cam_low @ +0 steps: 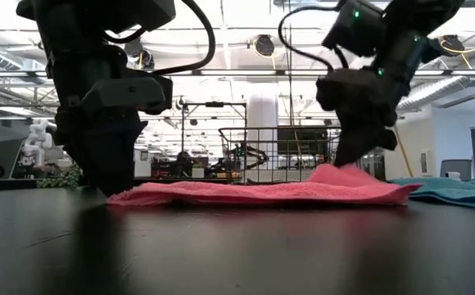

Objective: Fold microfiber towels
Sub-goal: Fold the pink towel

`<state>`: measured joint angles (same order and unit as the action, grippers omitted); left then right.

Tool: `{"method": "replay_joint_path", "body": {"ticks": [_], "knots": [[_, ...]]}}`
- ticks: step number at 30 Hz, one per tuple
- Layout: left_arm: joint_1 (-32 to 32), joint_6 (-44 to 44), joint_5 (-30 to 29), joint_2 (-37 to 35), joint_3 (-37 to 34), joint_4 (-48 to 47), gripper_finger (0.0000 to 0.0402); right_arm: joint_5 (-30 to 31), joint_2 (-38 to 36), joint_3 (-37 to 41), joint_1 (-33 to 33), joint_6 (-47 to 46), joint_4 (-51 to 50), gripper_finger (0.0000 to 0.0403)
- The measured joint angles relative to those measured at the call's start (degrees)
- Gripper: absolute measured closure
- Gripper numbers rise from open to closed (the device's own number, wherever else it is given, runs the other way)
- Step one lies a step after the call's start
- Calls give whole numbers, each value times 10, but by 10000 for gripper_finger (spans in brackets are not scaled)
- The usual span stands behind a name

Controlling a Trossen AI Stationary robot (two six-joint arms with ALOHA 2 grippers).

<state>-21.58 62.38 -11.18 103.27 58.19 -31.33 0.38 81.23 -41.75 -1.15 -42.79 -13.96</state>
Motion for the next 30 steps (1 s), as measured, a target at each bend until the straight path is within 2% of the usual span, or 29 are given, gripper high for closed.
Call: {"method": "replay_joint_path", "body": {"ticks": [12,23,30], "knots": [[0,4,2,6,-1,31,272,9,-72,-8,-3,-15,-19,403],[2,-6,22,24,0,58,359,12,-104,-8,-3,-15,-52,403],[4,-21,29,25,0,94,394,14,-116,-8,-2,-12,-53,403]]}}
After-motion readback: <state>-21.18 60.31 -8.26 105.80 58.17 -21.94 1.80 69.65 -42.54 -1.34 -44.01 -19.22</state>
